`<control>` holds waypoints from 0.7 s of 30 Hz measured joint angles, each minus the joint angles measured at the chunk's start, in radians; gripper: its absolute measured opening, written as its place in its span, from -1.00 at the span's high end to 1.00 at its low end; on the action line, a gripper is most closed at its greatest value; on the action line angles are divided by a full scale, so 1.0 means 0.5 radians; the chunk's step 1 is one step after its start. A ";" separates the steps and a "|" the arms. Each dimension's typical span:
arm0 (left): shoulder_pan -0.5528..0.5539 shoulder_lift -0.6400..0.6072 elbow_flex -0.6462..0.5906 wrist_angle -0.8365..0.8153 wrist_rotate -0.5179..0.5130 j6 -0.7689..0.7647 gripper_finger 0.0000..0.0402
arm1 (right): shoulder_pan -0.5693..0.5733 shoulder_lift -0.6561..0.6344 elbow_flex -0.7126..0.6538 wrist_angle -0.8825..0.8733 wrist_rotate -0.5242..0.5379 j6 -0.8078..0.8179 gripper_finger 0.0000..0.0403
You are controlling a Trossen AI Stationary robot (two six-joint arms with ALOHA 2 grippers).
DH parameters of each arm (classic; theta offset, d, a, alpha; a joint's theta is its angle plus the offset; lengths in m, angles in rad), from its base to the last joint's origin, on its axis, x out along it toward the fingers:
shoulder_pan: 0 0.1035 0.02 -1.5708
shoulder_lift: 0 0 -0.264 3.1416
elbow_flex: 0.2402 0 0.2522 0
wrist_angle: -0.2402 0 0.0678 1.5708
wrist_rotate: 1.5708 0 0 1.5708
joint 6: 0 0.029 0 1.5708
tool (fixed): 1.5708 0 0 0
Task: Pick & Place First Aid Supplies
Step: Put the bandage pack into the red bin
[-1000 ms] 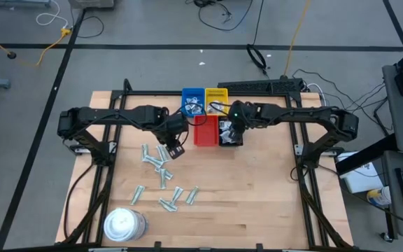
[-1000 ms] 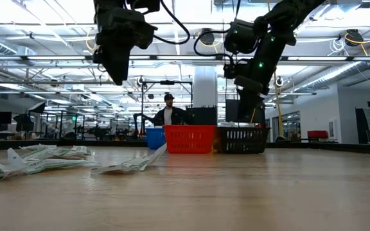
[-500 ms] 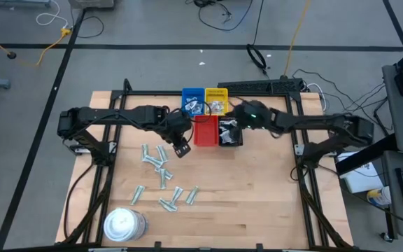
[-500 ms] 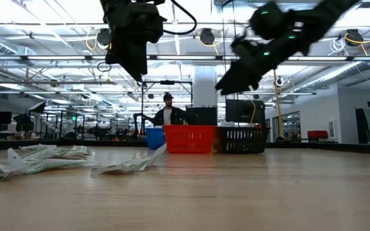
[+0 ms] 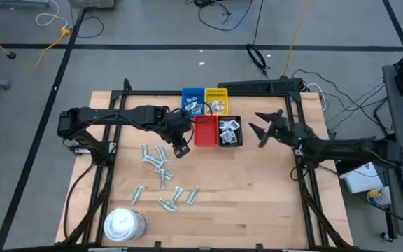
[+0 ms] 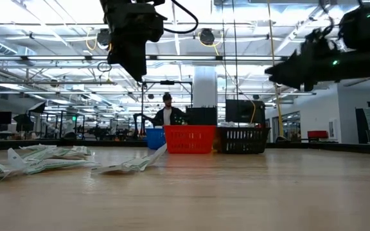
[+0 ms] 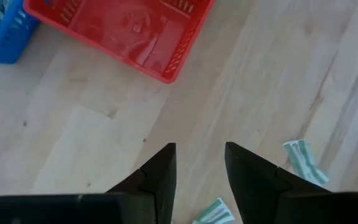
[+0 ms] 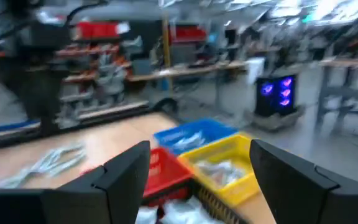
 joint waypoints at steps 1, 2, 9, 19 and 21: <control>0.000 0.000 0.000 -0.004 -0.001 0.042 0.29 | 0.002 -0.067 0.008 -0.109 -0.038 0.009 -0.35; 0.000 0.000 0.000 -0.005 -0.002 0.080 0.29 | 0.002 -0.115 0.012 -0.227 -0.086 -0.001 -0.35; 0.000 0.000 0.000 -0.002 -0.010 0.010 0.29 | 0.000 -0.266 0.011 -0.457 0.155 0.101 -0.31; 0.000 0.000 0.000 0.023 -0.012 -0.090 0.29 | 0.001 -0.527 0.009 -0.860 -0.124 0.198 -0.30; 0.000 0.000 0.000 0.023 -0.011 -0.090 0.29 | 0.002 -0.577 0.007 -0.909 -0.199 0.163 -0.30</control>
